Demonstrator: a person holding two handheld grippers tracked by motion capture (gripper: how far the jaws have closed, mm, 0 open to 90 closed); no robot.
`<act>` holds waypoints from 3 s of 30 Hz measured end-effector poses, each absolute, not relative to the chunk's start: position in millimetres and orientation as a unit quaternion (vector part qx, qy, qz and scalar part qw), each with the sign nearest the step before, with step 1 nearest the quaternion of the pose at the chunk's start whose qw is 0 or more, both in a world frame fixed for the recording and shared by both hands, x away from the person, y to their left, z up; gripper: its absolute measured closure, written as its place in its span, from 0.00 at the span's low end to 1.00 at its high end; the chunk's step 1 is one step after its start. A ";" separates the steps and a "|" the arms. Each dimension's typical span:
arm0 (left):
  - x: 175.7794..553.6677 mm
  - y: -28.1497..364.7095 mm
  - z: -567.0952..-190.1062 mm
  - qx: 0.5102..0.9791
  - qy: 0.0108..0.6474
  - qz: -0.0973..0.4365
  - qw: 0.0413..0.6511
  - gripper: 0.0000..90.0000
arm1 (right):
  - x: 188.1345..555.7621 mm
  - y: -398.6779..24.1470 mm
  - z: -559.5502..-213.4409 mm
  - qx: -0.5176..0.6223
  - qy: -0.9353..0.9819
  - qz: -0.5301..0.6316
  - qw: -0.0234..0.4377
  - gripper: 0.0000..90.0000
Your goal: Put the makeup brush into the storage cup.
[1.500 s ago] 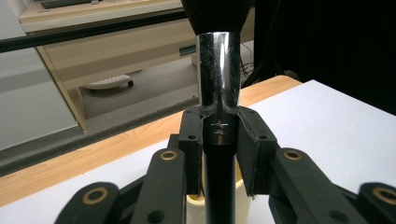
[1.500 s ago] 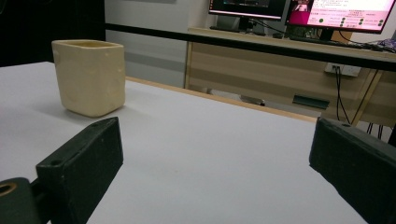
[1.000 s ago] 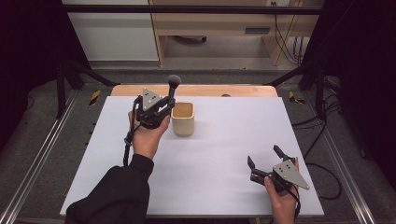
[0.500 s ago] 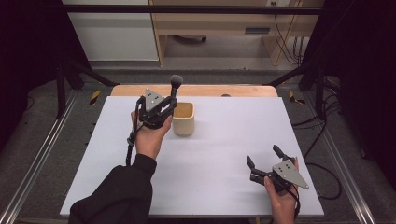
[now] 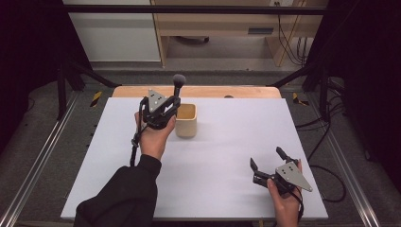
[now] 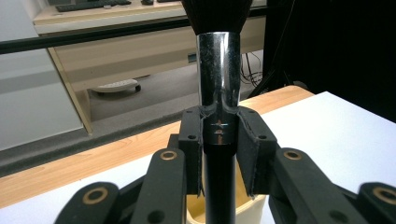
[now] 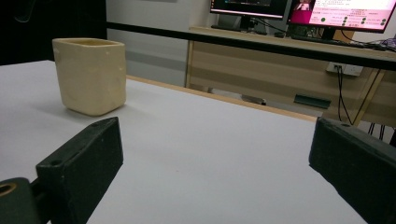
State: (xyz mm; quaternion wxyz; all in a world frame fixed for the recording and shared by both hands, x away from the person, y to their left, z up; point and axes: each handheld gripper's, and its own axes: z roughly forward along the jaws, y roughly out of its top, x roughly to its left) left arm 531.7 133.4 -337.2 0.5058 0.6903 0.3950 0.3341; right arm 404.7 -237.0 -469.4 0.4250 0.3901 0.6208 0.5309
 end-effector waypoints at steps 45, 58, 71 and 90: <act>549.9 125.1 -338.6 0.669 0.391 0.338 0.535 0.81 | 404.8 -238.4 -469.3 0.391 0.619 0.532 0.426 0.03; 551.7 116.9 -340.8 0.663 0.391 0.346 0.537 0.81 | 404.7 -239.4 -469.3 0.391 0.618 0.533 0.425 0.04; 559.9 114.9 -342.3 0.657 0.394 0.356 0.535 0.81 | 404.8 -241.0 -469.2 0.392 0.618 0.533 0.425 0.03; 568.9 111.0 -353.4 0.658 0.396 0.353 0.534 0.81 | 405.2 -241.2 -469.6 0.393 0.617 0.534 0.424 0.03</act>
